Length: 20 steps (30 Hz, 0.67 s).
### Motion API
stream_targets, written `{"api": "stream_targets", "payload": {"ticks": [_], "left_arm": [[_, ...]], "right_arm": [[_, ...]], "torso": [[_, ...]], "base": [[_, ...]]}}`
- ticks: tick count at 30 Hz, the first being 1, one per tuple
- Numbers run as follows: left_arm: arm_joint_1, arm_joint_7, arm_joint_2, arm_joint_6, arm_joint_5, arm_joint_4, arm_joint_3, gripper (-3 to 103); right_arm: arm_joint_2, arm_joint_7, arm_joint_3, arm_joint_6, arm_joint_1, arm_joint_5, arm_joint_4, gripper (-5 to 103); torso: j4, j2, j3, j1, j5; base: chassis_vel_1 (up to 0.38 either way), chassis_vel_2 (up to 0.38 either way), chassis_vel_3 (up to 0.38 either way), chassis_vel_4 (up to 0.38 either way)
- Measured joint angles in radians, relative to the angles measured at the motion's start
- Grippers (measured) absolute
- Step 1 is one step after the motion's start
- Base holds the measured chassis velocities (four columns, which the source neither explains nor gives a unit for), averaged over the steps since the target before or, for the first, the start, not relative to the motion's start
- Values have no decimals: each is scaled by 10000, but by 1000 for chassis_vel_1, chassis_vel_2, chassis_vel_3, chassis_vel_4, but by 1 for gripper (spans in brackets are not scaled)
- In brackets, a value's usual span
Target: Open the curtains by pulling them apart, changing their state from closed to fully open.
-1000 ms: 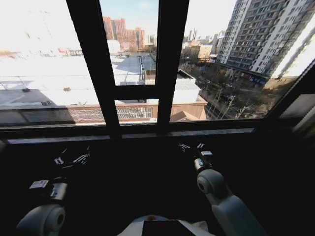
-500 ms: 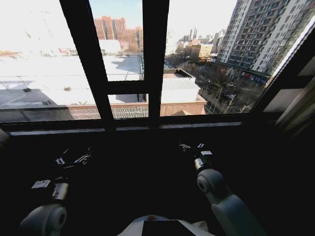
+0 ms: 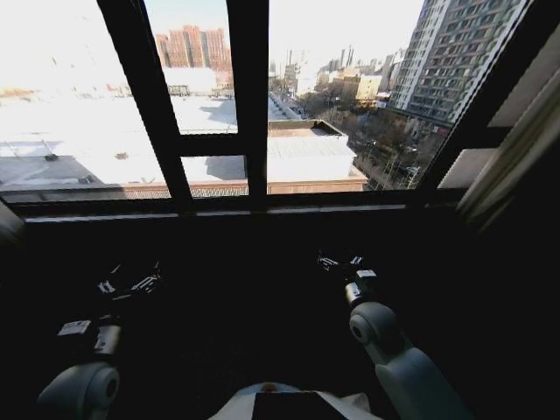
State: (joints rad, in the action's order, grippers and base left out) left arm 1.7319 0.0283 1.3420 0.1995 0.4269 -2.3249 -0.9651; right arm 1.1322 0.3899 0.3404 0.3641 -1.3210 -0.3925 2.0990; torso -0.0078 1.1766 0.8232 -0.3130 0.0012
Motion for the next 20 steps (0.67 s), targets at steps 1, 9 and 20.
{"api": "stream_targets", "payload": {"ticks": [1, 9, 20], "left_arm": [[-29, -5, -10, 0, 2, 15, 23, 100], [-188, -121, 39, -1, 12, 108, 284, 100], [-259, -442, -158, 218, 606, -173, 579, 100]], "right_arm": [[5, 0, -17, -23, 14, 15, -35, 100], [14, 0, -36, -63, 73, 31, -123, 100], [314, -405, 369, 428, 434, 82, -213, 100]], "torso": [[1, -1, 1, 0, -5], [2, -9, 8, -12, -11], [2, -5, 3, -6, -12]], "base": [[247, -140, -220, 177], [45, -17, -63, 18], [-27, 0, 27, -5]]}}
